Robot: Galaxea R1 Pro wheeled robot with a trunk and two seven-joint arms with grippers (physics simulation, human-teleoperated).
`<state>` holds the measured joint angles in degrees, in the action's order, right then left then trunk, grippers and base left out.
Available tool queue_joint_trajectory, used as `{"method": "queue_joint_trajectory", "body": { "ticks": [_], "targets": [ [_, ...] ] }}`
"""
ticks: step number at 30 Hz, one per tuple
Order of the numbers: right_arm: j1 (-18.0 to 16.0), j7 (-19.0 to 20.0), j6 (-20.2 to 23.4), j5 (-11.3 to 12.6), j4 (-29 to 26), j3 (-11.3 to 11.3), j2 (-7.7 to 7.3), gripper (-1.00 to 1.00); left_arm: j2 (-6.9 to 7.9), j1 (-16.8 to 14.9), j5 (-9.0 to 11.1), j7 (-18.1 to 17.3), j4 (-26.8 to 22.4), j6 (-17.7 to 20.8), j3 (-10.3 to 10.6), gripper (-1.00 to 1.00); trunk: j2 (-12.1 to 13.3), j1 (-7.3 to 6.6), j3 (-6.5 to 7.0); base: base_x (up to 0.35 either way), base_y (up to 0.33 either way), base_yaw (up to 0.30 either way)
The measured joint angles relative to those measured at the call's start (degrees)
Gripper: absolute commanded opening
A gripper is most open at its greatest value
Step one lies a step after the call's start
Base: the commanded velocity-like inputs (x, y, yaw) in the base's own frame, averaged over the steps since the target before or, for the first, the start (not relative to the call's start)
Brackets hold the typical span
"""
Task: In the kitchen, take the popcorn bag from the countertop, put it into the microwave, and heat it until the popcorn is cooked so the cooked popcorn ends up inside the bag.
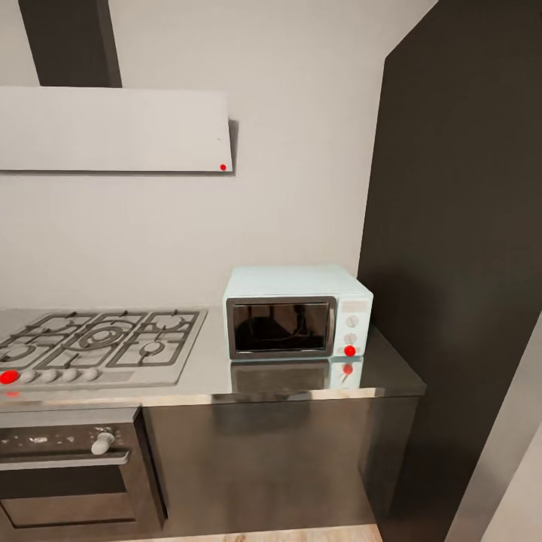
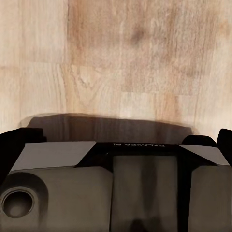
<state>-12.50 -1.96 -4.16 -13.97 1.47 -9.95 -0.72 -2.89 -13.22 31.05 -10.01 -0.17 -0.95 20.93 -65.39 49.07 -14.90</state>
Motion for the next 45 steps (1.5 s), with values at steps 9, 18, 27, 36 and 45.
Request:
{"method": "queue_joint_trajectory", "body": {
  "ticks": [9,18,27,36,45],
  "targets": [
    [-0.1,0.5,1.6,-3.5,-16.9,4.3,2.03,1.00,0.00,0.0,0.0,0.0,0.0,0.0,0.0,1.00,0.0,0.00,0.01,0.000,0.000,0.000],
    [-0.1,0.8,24.2,-3.4,-48.5,4.1,5.06,1.00,0.00,0.0,0.0,0.0,0.0,0.0,0.0,1.00,0.0,0.00,0.01,0.000,0.000,0.000],
    [0.0,5.0,48.3,-3.0,-80.9,4.1,5.25,1.00,0.00,0.0,0.0,0.0,0.0,0.0,0.0,1.00,0.0,0.00,0.01,0.000,0.000,0.000],
    [-1.9,5.0,55.8,-3.1,-91.0,4.1,4.92,1.00,0.00,0.0,0.0,0.0,0.0,0.0,-0.1,1.00,0.0,0.00,0.01,0.000,0.000,0.000],
    [-5.5,3.8,40.1,-3.3,-91.2,8.2,5.50,1.00,0.00,0.0,0.0,0.0,0.0,0.0,0.0,1.00,0.0,0.00,0.00,0.000,0.000,0.000]
  ]
}}
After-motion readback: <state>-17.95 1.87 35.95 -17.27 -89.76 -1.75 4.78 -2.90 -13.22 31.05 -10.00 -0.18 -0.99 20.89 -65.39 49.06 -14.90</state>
